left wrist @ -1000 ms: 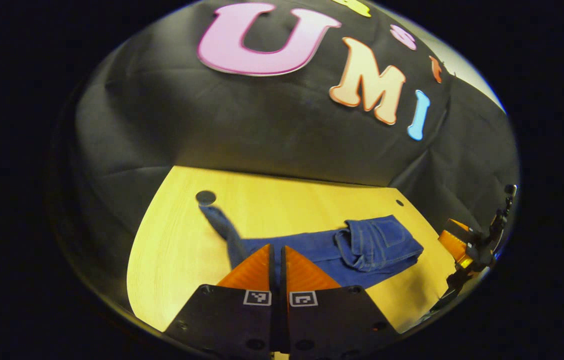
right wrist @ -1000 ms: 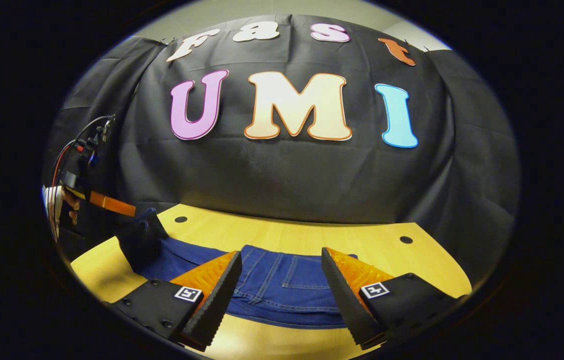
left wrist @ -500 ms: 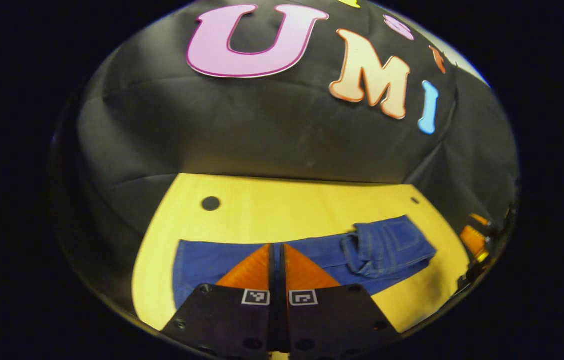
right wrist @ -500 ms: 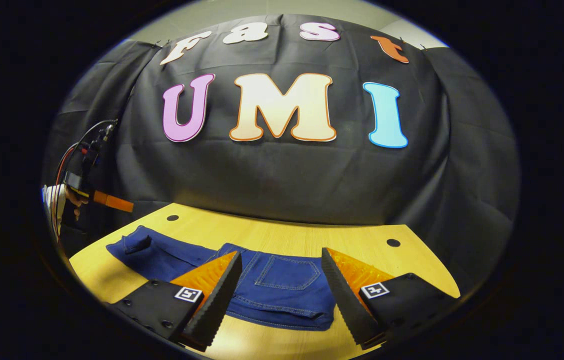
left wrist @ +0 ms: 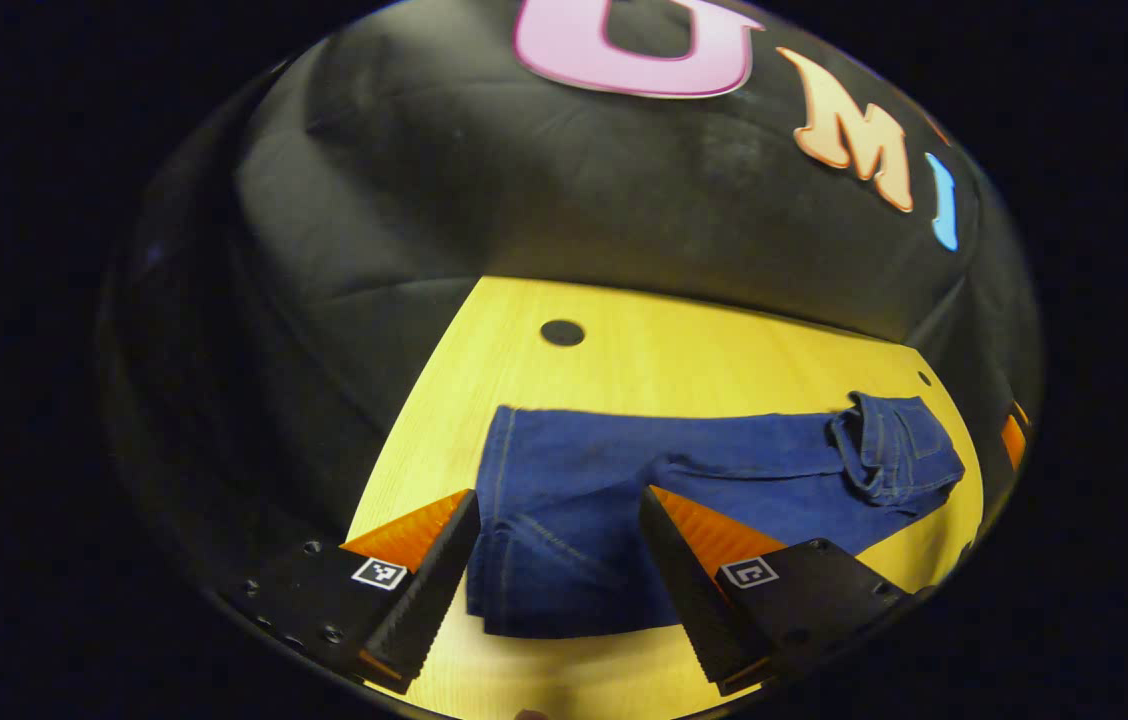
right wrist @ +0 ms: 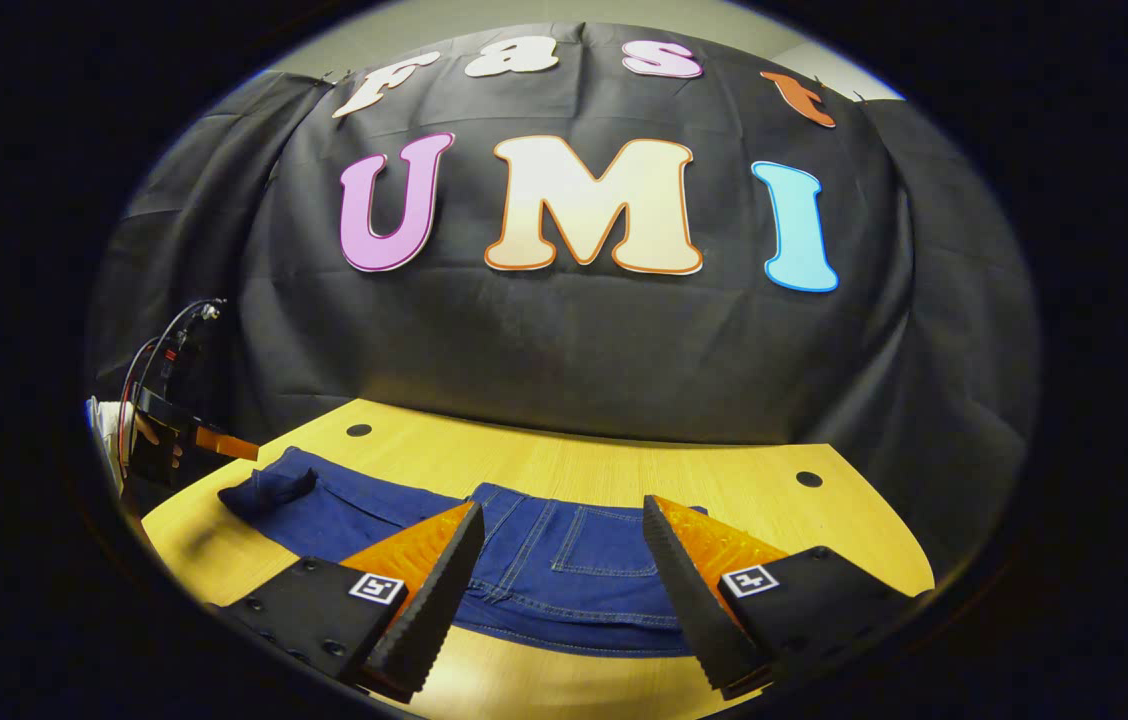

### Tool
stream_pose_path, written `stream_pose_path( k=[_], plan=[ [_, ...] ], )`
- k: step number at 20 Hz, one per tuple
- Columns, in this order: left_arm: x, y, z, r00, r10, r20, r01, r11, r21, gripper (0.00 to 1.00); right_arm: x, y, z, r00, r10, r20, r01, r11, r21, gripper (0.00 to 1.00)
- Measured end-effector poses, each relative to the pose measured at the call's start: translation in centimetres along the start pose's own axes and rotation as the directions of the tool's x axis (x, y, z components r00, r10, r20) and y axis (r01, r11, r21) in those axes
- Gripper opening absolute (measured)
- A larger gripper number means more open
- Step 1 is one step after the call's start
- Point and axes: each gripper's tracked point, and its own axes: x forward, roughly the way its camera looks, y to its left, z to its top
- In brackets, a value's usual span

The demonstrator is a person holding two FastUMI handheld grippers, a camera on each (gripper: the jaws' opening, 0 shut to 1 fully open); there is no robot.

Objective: Grasp the waist and the cuffs of the jeans and fold them to make the two legs overlap; first hold the waist and fold one-third of the jeans toward the cuffs, then hold the cuffs and fold the remaining one-third in the same direction to finish folding.

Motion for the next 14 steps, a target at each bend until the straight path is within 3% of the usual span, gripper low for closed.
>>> stream_pose_path(
  k=[6,12,14],
  plan=[
    [2.9,2.1,-3.5,0.995,-0.024,-0.098,0.023,1.000,-0.009,0.97,0.1,2.1,-1.6,0.999,-0.032,-0.036,0.031,0.999,-0.004,0.99],
    [3.5,1.1,-3.8,0.989,-0.064,-0.133,0.075,0.994,0.077,0.94,0.7,3.1,-2.2,0.998,-0.039,-0.051,0.039,0.999,-0.005,0.99],
    [3.5,-0.9,-3.8,0.979,-0.151,-0.139,0.160,0.986,0.055,0.55,0.7,3.2,-2.3,0.998,-0.035,-0.057,0.035,0.999,-0.003,0.99]
  ],
)
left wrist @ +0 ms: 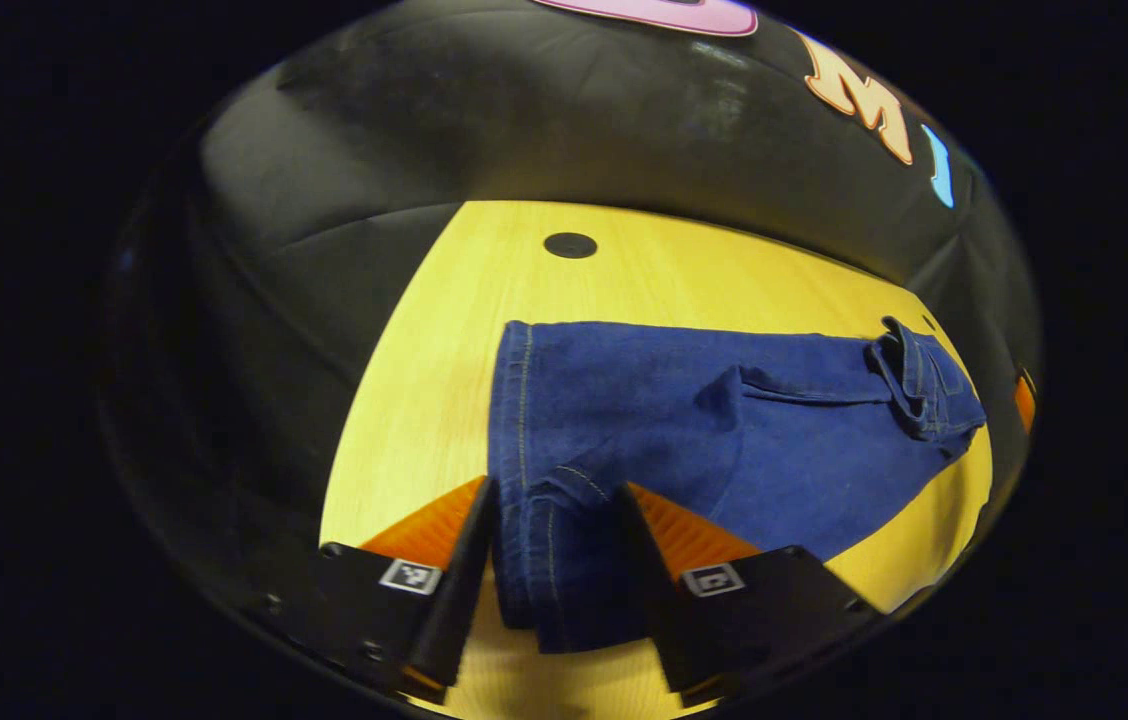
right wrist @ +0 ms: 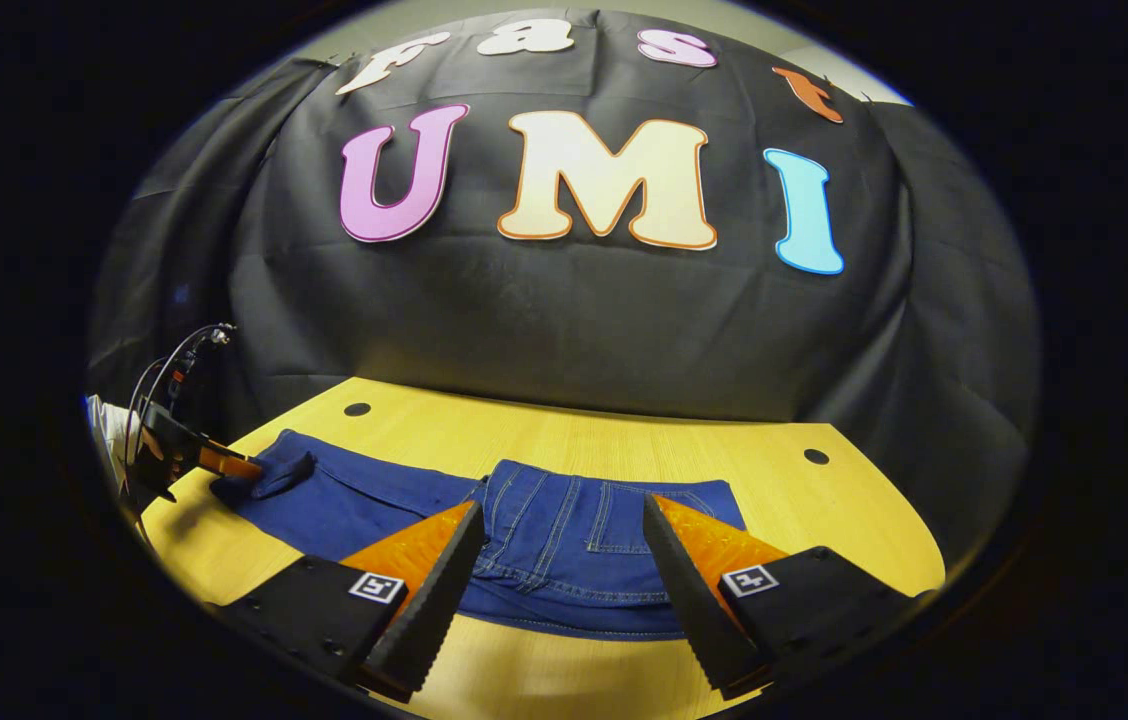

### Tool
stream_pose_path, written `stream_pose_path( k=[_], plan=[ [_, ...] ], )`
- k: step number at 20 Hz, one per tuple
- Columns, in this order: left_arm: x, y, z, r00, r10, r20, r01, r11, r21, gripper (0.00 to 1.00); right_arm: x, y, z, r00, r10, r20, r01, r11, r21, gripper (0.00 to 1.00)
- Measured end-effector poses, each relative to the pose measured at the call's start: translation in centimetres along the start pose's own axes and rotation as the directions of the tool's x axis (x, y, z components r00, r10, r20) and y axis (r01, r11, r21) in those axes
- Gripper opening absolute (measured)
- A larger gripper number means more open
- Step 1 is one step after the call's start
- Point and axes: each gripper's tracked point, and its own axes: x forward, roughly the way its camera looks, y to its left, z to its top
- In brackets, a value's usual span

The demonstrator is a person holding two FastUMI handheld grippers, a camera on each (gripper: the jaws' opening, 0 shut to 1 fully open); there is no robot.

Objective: Grasp the waist and the cuffs of the jeans and fold them to make the two legs overlap; first hold the waist and fold one-third of the jeans toward the cuffs, then hold the cuffs and fold the remaining one-third in the same direction to finish folding.

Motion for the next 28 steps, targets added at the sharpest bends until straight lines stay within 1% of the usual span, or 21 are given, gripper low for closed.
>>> stream_pose_path(
  k=[2,3,4,5,6,7,9,10,11,12,13,14,15,20,21,22,24,26,27,28],
  plan=[
    [0.1,-0.8,0.5,1.000,-0.021,0.023,0.021,0.999,-0.033,0.15,0.0,-0.1,-0.1,1.000,0.002,-0.001,-0.002,1.000,-0.007,0.99],
    [0.4,-0.9,0.5,0.999,-0.024,0.024,0.025,0.998,-0.060,0.08,0.0,-0.2,-0.1,1.000,0.005,0.000,-0.005,1.000,-0.006,0.99],
    [0.4,-0.9,0.6,1.000,-0.013,0.018,0.015,0.995,-0.103,0.06,-0.1,-0.4,0.0,1.000,0.010,0.002,-0.010,1.000,-0.003,0.99],
    [0.5,-0.7,0.9,1.000,0.006,0.023,-0.003,0.990,-0.142,0.01,-0.1,-0.7,0.1,1.000,0.010,0.004,-0.010,1.000,-0.003,0.99],
    [0.2,-1.0,1.1,0.999,0.021,0.027,-0.016,0.985,-0.172,0.00,-0.2,-1.1,0.4,1.000,0.011,0.008,-0.011,1.000,0.000,0.99],
    [-0.3,-1.4,1.7,0.999,0.023,0.047,-0.014,0.982,-0.187,0.00,-0.3,-1.5,0.8,1.000,0.010,0.017,-0.010,1.000,0.001,0.99],
    [-2.0,-3.4,3.3,0.996,0.000,0.093,0.018,0.981,-0.192,0.00,-0.7,-2.8,1.5,0.999,0.005,0.032,-0.005,1.000,0.001,0.99],
    [-2.7,-4.9,4.1,0.993,-0.028,0.112,0.048,0.982,-0.184,0.00,-0.8,-3.4,1.8,0.999,0.005,0.036,-0.005,1.000,0.004,0.99],
    [-3.5,-6.3,4.7,0.991,-0.037,0.126,0.059,0.982,-0.179,0.00,-1.0,-3.9,2.0,0.999,0.005,0.042,-0.005,1.000,0.007,0.99],
    [-4.1,-7.8,4.9,0.992,-0.064,0.108,0.081,0.984,-0.161,0.00,-1.2,-4.4,2.4,0.999,0.007,0.049,-0.007,1.000,0.011,0.99],
    [-4.3,-9.3,6.0,0.988,-0.079,0.136,0.098,0.985,-0.144,0.00,-1.3,-4.9,2.7,0.998,0.010,0.056,-0.010,1.000,0.015,0.99],
    [-4.6,-10.5,6.1,0.987,-0.081,0.136,0.098,0.987,-0.130,0.00,-1.6,-5.4,3.0,0.998,0.014,0.060,-0.015,1.000,0.016,0.99],
    [-4.7,-12.1,6.9,0.984,-0.105,0.143,0.120,0.987,-0.103,0.00,-1.8,-5.9,3.2,0.998,0.015,0.065,-0.015,1.000,0.012,0.99],
    [-5.5,-19.1,9.1,0.972,-0.165,0.165,0.180,0.980,-0.084,0.00,-3.4,-9.5,4.0,0.996,0.013,0.089,-0.014,1.000,0.007,0.99],
    [-5.5,-20.4,9.9,0.968,-0.172,0.183,0.188,0.979,-0.074,0.00,-2.3,-10.8,2.0,0.995,0.012,0.094,-0.013,1.000,0.011,0.99],
    [-5.6,-21.5,10.3,0.967,-0.175,0.186,0.190,0.980,-0.064,0.00,-2.7,-11.6,2.2,0.995,0.011,0.098,-0.012,1.000,0.013,0.99],
    [-6.1,-24.7,11.9,0.954,-0.213,0.213,0.230,0.971,-0.059,0.00,-3.2,-13.3,2.4,0.994,0.006,0.105,-0.008,1.000,0.015,0.99],
    [-6.5,-28.8,13.2,0.936,-0.267,0.229,0.284,0.958,-0.045,0.00,-3.7,-14.9,2.7,0.993,0.003,0.115,-0.005,1.000,0.017,0.99],
    [-6.5,-30.2,13.5,0.933,-0.279,0.228,0.295,0.955,-0.035,0.01,-3.9,-15.7,2.8,0.993,0.001,0.120,-0.003,1.000,0.016,0.99],
    [-6.5,-32.0,13.6,0.928,-0.301,0.220,0.311,0.950,-0.013,0.00,-4.1,-16.5,3.0,0.992,-0.002,0.125,0.000,1.000,0.017,0.99]
  ],
)
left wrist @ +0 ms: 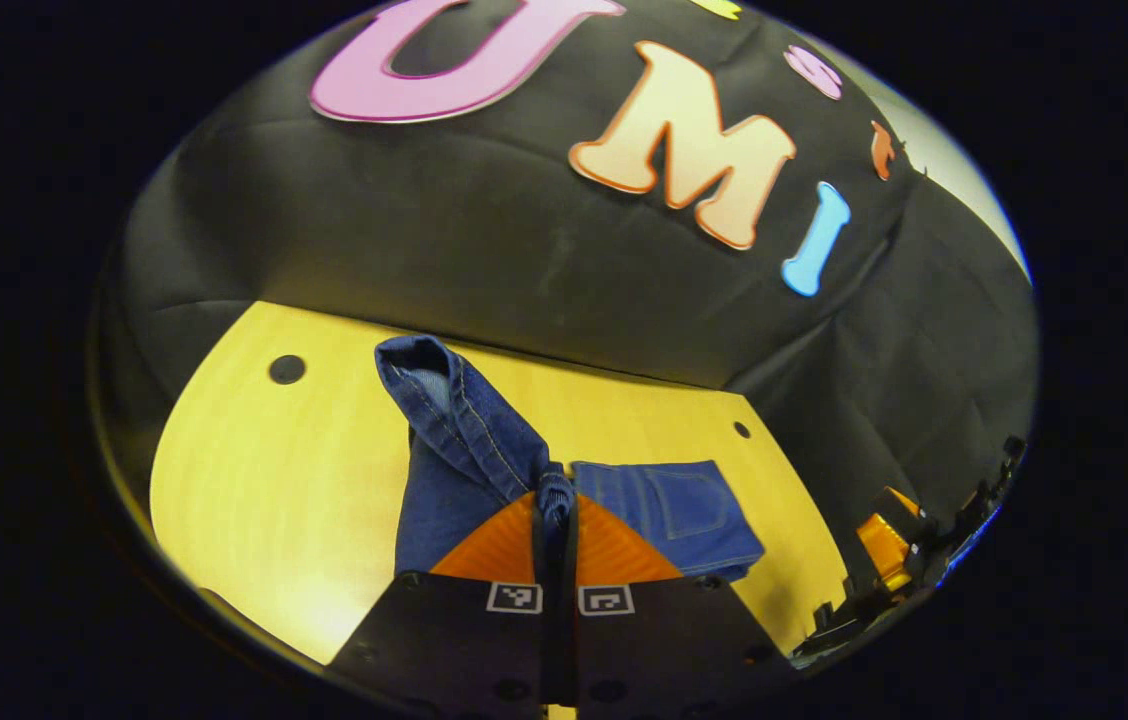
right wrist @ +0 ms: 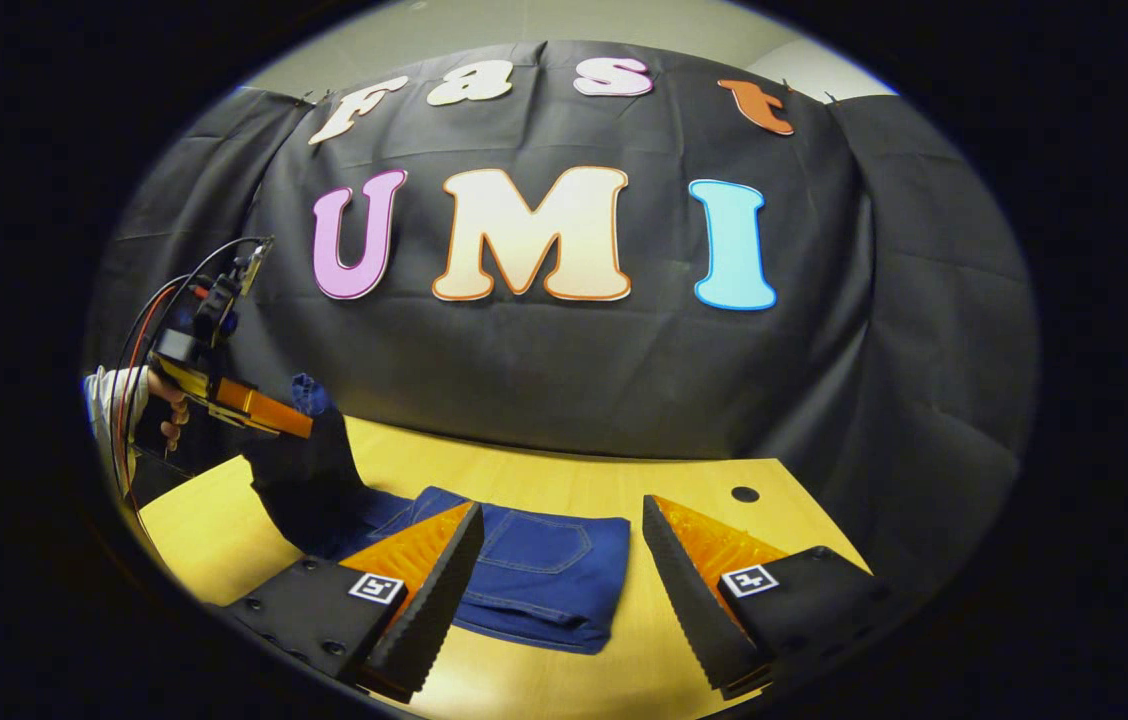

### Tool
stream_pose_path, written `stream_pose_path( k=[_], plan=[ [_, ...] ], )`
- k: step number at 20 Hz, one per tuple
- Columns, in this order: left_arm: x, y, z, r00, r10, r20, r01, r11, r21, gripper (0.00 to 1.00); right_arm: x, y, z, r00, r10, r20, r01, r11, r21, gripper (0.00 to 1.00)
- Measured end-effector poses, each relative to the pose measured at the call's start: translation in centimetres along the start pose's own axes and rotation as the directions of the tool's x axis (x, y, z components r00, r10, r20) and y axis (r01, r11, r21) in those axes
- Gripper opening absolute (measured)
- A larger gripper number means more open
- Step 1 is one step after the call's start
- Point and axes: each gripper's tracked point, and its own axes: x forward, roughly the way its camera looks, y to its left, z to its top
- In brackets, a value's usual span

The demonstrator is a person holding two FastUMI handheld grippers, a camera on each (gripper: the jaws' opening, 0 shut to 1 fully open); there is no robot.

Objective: Grasp the waist and the cuffs of the jeans and fold them to make the two legs overlap; first hold the waist and fold one-third of the jeans toward the cuffs, then hold the cuffs and fold the remaining one-third in the same direction to finish folding.

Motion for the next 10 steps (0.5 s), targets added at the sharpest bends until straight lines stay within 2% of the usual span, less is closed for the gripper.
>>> stream_pose_path(
  k=[5,8,10],
  plan=[
    [4.5,-7.4,-1.3,0.998,-0.061,-0.023,0.062,0.996,0.064,0.00,-1.3,-3.9,0.1,1.000,-0.010,0.013,0.010,1.000,0.002,0.99],
    [8.3,-11.4,-3.1,0.993,-0.104,-0.049,0.108,0.991,0.084,0.00,-2.1,-6.1,-0.2,1.000,-0.021,0.009,0.021,1.000,0.001,1.00],
    [10.8,-13.0,-5.3,0.990,-0.105,-0.090,0.114,0.989,0.098,0.00,-2.4,-7.4,-0.7,1.000,-0.026,0.001,0.026,1.000,0.005,0.99]
  ],
)
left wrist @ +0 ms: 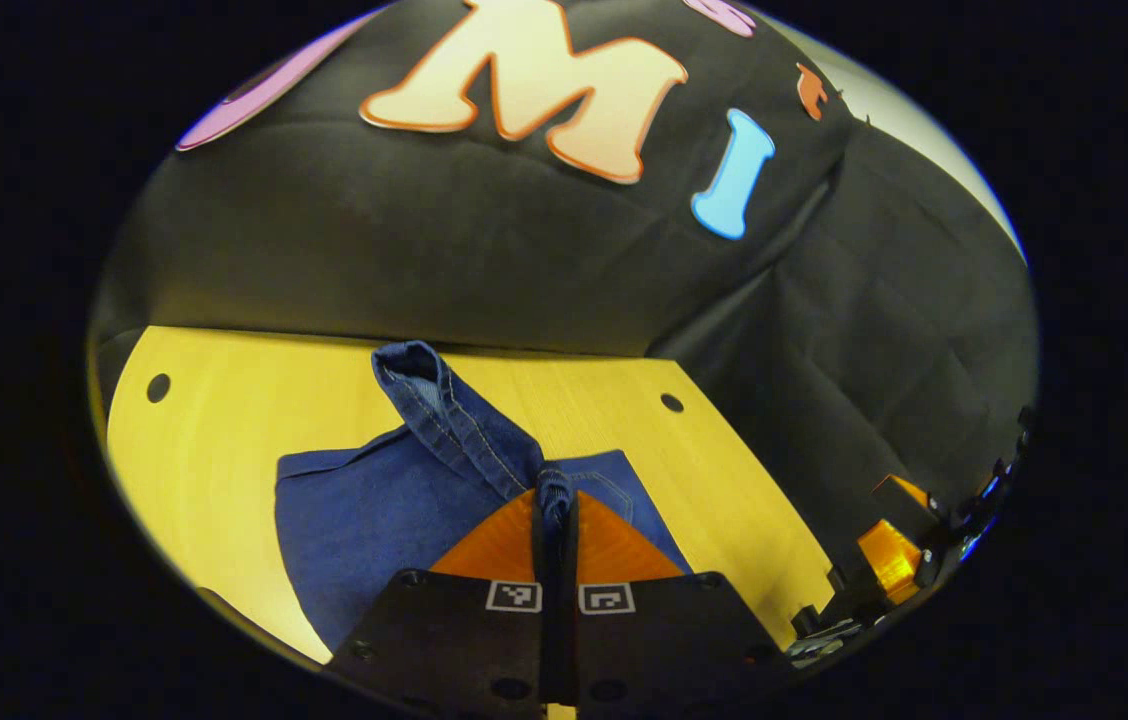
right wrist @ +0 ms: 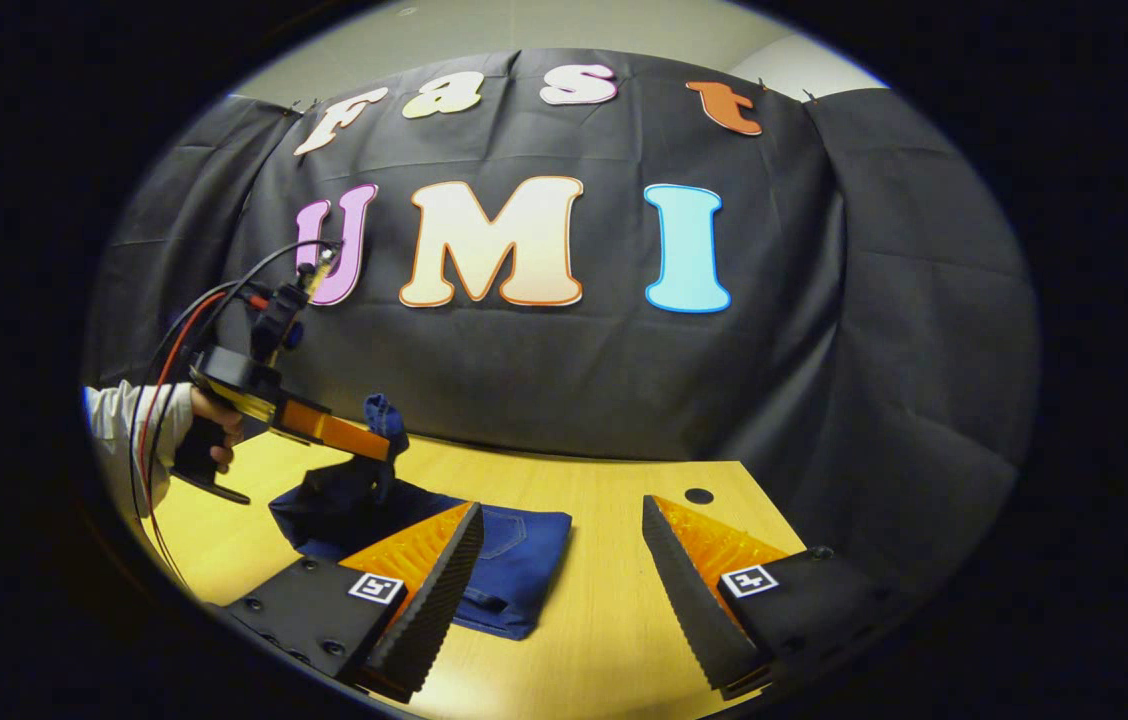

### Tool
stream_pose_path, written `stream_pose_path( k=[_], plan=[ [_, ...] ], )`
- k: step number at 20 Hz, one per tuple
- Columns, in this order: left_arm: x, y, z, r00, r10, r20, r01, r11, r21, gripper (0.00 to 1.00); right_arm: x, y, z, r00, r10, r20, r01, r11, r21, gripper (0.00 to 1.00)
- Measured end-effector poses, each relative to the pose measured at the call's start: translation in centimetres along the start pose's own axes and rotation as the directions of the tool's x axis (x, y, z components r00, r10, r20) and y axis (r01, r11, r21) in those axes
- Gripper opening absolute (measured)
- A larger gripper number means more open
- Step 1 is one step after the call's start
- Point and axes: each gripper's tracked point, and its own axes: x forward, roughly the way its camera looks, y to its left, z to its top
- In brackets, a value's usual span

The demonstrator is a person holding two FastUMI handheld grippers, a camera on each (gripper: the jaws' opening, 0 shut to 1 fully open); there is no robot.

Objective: Grasp the waist and the cuffs of the jeans and fold them to make the two legs overlap; first hold the waist and fold one-third of the jeans toward the cuffs, then hold the cuffs and fold the remaining one-third in the same direction to finish folding.

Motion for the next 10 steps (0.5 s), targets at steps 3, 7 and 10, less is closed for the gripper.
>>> stream_pose_path(
  k=[3,7,10],
  plan=[
    [3.8,-1.6,-2.8,0.999,0.017,-0.050,-0.015,1.000,0.023,0.00,-0.1,-1.4,-0.4,1.000,0.002,-0.002,-0.002,1.000,-0.007,0.99],
    [6.0,-1.3,-5.2,0.992,0.101,-0.081,-0.099,0.995,0.030,0.06,0.3,-2.0,-0.4,0.999,0.041,-0.003,-0.041,0.999,0.005,0.99],
    [4.5,-1.8,-3.9,0.992,0.127,-0.017,-0.125,0.989,0.073,0.70,0.4,-1.2,0.8,0.998,0.066,0.024,-0.067,0.997,0.035,0.99]
  ],
)
